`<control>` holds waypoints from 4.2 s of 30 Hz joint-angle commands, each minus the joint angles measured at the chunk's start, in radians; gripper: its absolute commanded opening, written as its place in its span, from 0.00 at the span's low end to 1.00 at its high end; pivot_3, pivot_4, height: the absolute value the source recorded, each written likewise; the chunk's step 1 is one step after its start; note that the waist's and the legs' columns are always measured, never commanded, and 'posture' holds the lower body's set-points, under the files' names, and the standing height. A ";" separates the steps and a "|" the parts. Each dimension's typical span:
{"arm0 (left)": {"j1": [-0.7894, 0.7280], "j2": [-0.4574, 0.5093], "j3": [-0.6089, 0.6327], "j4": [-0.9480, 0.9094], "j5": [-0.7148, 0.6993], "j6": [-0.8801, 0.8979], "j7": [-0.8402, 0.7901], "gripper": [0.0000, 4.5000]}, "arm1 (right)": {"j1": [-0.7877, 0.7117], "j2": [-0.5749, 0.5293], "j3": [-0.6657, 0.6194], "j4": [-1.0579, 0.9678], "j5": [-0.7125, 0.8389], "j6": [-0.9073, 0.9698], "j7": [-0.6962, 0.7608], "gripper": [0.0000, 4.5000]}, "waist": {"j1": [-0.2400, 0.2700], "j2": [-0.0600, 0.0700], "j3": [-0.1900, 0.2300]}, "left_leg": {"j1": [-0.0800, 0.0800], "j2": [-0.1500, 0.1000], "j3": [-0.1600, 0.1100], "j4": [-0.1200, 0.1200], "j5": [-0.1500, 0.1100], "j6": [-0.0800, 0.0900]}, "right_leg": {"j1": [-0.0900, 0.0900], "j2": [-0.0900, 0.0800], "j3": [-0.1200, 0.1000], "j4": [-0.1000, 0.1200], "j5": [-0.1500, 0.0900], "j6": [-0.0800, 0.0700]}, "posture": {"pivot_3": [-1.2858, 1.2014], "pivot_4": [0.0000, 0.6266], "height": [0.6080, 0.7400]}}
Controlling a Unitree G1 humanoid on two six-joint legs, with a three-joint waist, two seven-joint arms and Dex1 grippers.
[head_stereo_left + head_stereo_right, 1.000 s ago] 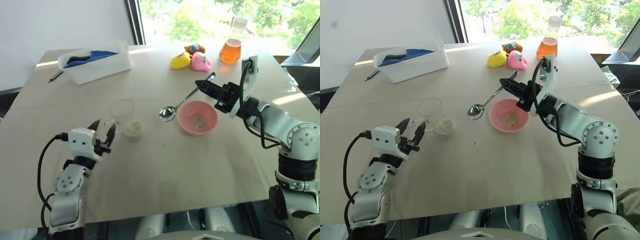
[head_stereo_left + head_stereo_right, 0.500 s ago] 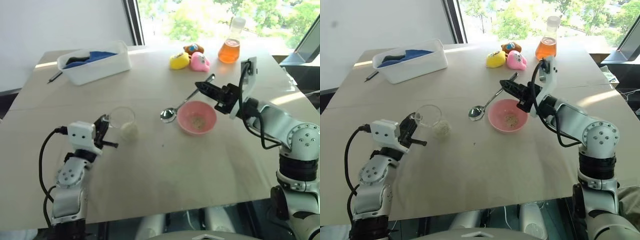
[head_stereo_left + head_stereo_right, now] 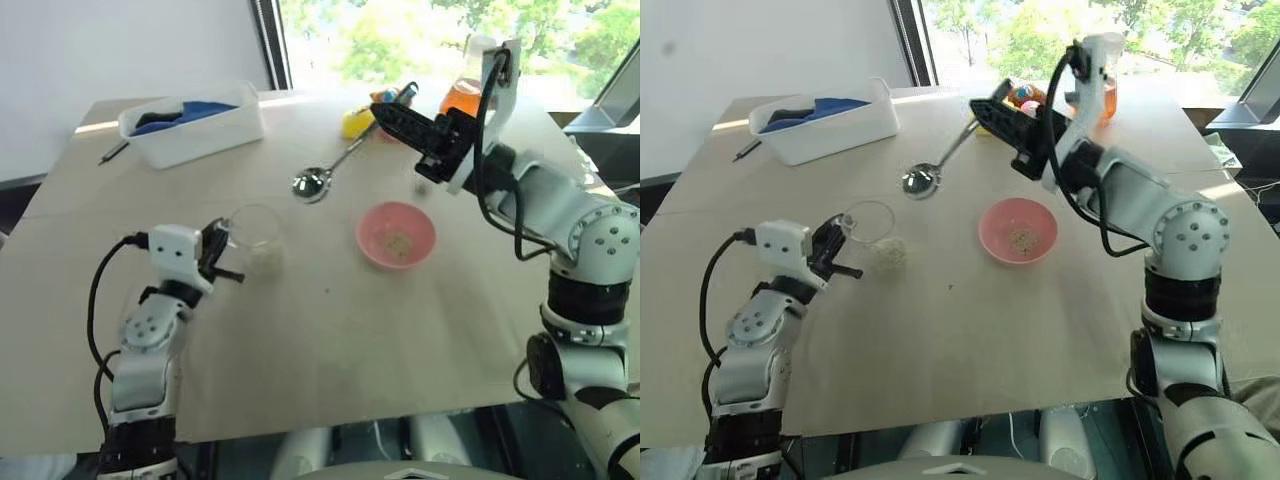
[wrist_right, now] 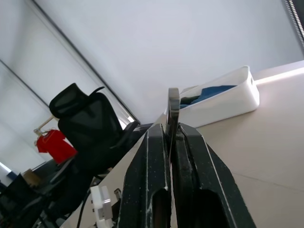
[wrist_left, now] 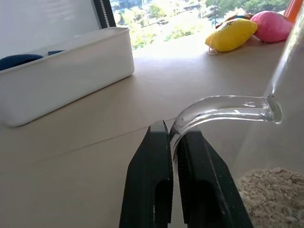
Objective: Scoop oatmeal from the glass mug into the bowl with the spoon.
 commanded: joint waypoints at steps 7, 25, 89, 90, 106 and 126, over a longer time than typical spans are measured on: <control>-0.143 0.047 -0.060 -0.058 -0.032 0.154 -0.050 0.04 | -0.052 0.052 0.066 0.055 -0.185 -0.020 0.134 0.00 | -0.011 0.000 0.000 | -0.002 0.000 0.000 0.000 0.000 0.000 | -0.003 0.000 0.000 0.000 0.000 0.000 | 0.52 0.24 1.00; -0.185 0.094 -0.081 -0.045 -0.010 0.125 -0.110 0.04 | -0.037 0.004 0.366 0.018 -0.745 -0.086 0.460 0.00 | -0.025 0.000 0.000 | -0.004 0.000 0.001 0.000 0.000 0.000 | -0.007 0.000 0.001 0.001 0.000 0.000 | 0.52 0.24 1.00; -0.336 -0.033 -0.202 0.284 0.078 -0.208 -0.139 0.04 | -0.064 0.251 -0.305 0.241 0.028 0.205 -0.389 0.00 | -0.050 0.000 0.000 | -0.004 -0.001 0.003 0.001 0.001 -0.001 | -0.009 0.000 0.002 0.004 0.000 0.000 | 0.52 0.24 1.00; -0.337 -0.033 -0.202 0.288 0.078 -0.211 -0.139 0.04 | -0.063 0.246 -0.306 0.242 0.052 0.197 -0.407 0.00 | -0.051 0.000 0.000 | -0.004 -0.001 0.003 0.001 0.001 -0.001 | -0.009 0.000 0.002 0.004 0.000 0.000 | 0.52 0.24 1.00; -0.357 -0.020 -0.190 0.371 0.072 -0.267 -0.155 0.04 | -0.014 0.069 -0.293 0.245 0.325 0.029 -0.513 0.00 | -0.051 0.000 0.000 | -0.004 -0.001 0.004 0.001 0.001 -0.001 | -0.009 0.000 0.003 0.005 0.000 0.000 | 0.52 0.24 1.00; -0.315 0.026 -0.118 0.340 0.070 -0.237 -0.096 0.04 | 0.041 -0.303 -0.023 0.083 -0.087 0.127 -0.030 0.00 | -0.047 0.000 0.000 | -0.004 0.000 0.005 0.001 0.001 0.000 | -0.008 0.000 0.004 0.005 0.000 0.000 | 0.52 0.24 1.00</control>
